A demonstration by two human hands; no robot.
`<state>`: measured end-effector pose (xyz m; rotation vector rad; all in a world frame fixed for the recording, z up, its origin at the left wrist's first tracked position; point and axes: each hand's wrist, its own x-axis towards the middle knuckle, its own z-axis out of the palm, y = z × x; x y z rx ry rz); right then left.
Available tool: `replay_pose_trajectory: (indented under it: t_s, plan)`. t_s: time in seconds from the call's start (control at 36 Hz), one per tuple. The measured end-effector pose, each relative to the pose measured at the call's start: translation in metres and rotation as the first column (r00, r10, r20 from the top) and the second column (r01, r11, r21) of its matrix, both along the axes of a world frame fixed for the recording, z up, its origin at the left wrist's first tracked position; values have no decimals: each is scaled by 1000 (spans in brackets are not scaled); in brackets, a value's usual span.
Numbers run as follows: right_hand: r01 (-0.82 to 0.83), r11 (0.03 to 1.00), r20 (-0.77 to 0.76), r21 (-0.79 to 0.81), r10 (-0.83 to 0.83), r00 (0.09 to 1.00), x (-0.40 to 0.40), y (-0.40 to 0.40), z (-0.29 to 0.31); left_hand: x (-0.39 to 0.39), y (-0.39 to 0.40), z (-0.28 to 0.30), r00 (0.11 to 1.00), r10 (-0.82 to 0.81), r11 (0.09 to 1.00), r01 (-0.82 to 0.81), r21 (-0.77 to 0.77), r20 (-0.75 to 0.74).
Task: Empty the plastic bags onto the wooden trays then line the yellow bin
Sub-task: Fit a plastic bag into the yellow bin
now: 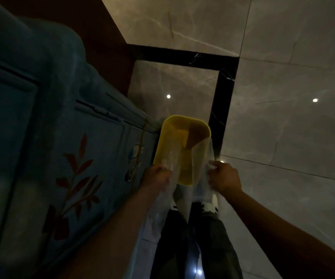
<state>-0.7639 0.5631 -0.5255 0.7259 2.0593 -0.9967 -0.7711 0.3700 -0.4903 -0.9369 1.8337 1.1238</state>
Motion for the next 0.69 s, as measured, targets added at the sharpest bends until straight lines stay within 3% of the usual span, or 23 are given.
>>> replay_pose_trajectory:
  t_s: [0.19,0.39,0.69]
  plan:
    - [121,991,99,-49,-116,988,-36,-12,-39,-61,10,-38,990,-88,996,89,1,113]
    - [98,994,197,-52,-86,977,-57,-27,-88,-94,22,-88,962,-225,965,242,-104,157]
    - [115,993,244,34,-120,962,-76,-35,-144,-115,35,-150,977,-89,995,94,-16,193]
